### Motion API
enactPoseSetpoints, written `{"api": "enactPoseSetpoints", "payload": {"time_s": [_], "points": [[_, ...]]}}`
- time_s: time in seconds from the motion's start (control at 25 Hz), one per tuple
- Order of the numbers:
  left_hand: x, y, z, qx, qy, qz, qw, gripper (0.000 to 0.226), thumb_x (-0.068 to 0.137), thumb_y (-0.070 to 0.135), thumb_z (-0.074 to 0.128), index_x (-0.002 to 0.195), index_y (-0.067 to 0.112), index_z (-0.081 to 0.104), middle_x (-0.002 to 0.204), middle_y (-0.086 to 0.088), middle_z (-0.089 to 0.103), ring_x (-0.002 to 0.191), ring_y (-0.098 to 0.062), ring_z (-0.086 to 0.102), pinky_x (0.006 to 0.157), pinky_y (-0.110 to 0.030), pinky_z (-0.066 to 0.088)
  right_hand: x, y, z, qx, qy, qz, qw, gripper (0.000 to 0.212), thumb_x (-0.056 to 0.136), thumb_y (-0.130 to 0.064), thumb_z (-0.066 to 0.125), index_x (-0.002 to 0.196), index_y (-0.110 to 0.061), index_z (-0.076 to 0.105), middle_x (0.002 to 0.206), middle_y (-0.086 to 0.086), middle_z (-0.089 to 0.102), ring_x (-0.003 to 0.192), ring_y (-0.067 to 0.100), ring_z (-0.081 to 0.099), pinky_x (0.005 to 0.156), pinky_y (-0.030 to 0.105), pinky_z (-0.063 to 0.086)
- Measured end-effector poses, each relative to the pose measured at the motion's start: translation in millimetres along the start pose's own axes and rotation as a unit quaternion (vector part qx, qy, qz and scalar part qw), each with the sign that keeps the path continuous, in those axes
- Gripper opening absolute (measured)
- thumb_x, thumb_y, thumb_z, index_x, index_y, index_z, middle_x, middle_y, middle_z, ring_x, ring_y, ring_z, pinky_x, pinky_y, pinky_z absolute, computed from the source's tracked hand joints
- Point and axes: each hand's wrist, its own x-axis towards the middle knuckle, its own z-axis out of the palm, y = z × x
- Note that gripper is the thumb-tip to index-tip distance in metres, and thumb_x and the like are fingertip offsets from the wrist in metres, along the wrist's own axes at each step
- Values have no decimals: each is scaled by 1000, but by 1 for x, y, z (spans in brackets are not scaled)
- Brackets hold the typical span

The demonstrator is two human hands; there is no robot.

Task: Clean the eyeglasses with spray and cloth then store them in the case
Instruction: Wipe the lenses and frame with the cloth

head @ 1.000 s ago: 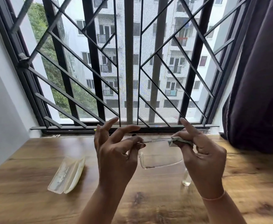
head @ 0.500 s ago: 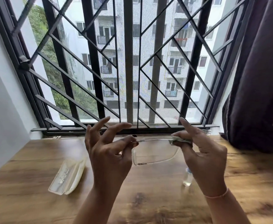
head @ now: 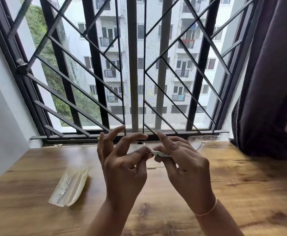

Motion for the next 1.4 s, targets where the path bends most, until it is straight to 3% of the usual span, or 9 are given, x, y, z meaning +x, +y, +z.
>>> {"api": "enactPoseSetpoints", "payload": {"time_s": [0.2, 0.36, 0.48, 0.6, 0.76, 0.92, 1.04, 1.2, 1.4], "points": [[7, -11, -12, -28, 10, -72, 997, 13, 66, 13, 72, 69, 25, 74, 89, 17, 66, 109, -26, 50, 93, -42, 39, 3, 13, -23, 42, 41, 73, 996, 52, 66, 6, 77, 115, -3, 60, 84, -6, 72, 78, 6, 67, 81, 22, 53], [14, -23, -19, -114, -36, -140, 983, 26, 62, 12, 74, 68, 37, 70, 77, 24, 69, 96, -22, 57, 86, -26, 42, 7, 20, -44, 74, 0, 100, 992, 42, 73, -2, 72, 113, -4, 61, 83, -4, 72, 73, 1, 67, 69, 10, 51], [13, -29, -19, -167, -73, -190, 965, 36, 58, -1, 79, 69, 33, 73, 77, 23, 70, 92, -16, 60, 83, -34, 48, 6, 28, -52, 90, -16, 120, 989, 46, 68, 3, 74, 112, 0, 62, 81, -3, 74, 75, 5, 69, 73, 13, 52], [10, -30, -17, -193, -85, -222, 952, 45, 57, -12, 77, 66, 32, 73, 71, 16, 71, 86, -16, 63, 77, -41, 52, 6, 32, -55, 124, 34, 204, 971, 42, 70, 2, 73, 109, -13, 65, 85, -7, 73, 69, 2, 67, 70, 15, 53], [8, -31, -11, -325, -10, -431, 842, 43, 64, -19, 67, 54, 22, 73, 58, 3, 70, 66, -10, 67, 62, -17, 51, 6, 38, -60, 201, 149, 309, 918, 35, 76, 14, 62, 99, -12, 68, 70, -10, 73, 58, 6, 64, 56, 16, 52], [1, -34, -6, -345, 9, -573, 744, 21, 70, -9, 66, 66, 10, 71, 54, 6, 69, 63, -2, 65, 79, -26, 40, -7, 52, -59, 288, 215, 421, 832, 20, 76, 15, 59, 89, 1, 66, 61, 5, 70, 46, 18, 57, 40, 23, 43], [-9, -44, -1, -328, 3, -633, 701, 11, 73, 0, 68, 74, 10, 69, 56, 10, 69, 82, -4, 59, 87, -33, 34, -29, 69, -55, 308, 204, 517, 772, 16, 69, 4, 67, 84, -3, 66, 61, 4, 70, 51, 16, 65, 48, 22, 53], [-25, -62, 6, -322, 23, -702, 635, 11, 76, 5, 66, 74, 15, 68, 52, 14, 67, 92, -7, 53, 81, -34, 33, -80, 88, -45, 203, 145, 591, 767, 26, 55, -1, 79, 72, -7, 60, 65, 13, 61, 61, 25, 58, 49, 27, 51], [-44, -72, 15, -320, 18, -750, 579, 9, 79, 9, 63, 78, 18, 66, 47, 20, 62, 93, -3, 48, 82, -32, 28, -144, 91, -47, -174, 12, 536, 826, 28, 56, -3, 84, 54, -12, 58, 55, 8, 59, 50, 17, 52, 54, 27, 37]]}}
